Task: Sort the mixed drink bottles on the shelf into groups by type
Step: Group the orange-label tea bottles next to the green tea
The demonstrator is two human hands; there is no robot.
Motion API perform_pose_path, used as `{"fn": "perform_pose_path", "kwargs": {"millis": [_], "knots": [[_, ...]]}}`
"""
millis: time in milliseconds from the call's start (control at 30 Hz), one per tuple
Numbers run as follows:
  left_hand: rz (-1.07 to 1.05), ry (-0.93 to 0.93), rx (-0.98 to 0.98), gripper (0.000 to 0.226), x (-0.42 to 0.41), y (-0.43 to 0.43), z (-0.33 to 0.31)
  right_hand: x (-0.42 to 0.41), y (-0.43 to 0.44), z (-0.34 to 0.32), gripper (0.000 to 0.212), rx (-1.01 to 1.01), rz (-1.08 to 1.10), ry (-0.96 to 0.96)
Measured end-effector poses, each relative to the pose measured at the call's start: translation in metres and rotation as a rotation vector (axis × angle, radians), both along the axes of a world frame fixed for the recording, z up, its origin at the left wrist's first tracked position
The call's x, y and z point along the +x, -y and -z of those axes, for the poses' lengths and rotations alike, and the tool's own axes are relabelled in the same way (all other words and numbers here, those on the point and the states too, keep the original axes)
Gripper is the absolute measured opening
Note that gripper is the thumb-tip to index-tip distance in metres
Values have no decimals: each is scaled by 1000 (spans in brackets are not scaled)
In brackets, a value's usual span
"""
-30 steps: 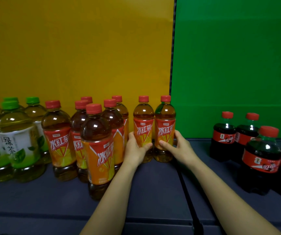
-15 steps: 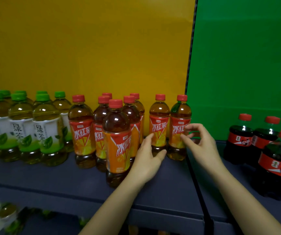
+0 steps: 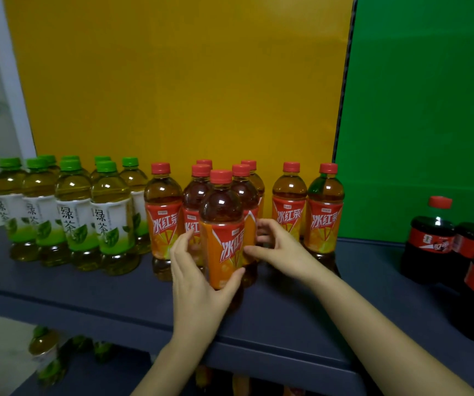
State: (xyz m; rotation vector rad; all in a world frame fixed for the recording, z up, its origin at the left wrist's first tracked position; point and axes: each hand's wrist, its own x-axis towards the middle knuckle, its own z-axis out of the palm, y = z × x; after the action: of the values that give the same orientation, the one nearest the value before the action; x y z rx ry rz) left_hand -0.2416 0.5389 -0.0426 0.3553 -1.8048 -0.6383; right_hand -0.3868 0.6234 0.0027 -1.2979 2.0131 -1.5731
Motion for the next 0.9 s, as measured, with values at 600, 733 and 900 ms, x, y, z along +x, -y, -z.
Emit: {"fn": "perform_pose_path", "kwargs": {"millis": [600,733,900], "knots": [[478,182,509,61,22,29,-19,-11,-1,4,90,201,-152,252],[517,181,539,57,25,30,-22,0,-9,1,79,158,-150,150],[541,194,551,48,22,36,-27,14,-22,1,68,55,45,-85]]}}
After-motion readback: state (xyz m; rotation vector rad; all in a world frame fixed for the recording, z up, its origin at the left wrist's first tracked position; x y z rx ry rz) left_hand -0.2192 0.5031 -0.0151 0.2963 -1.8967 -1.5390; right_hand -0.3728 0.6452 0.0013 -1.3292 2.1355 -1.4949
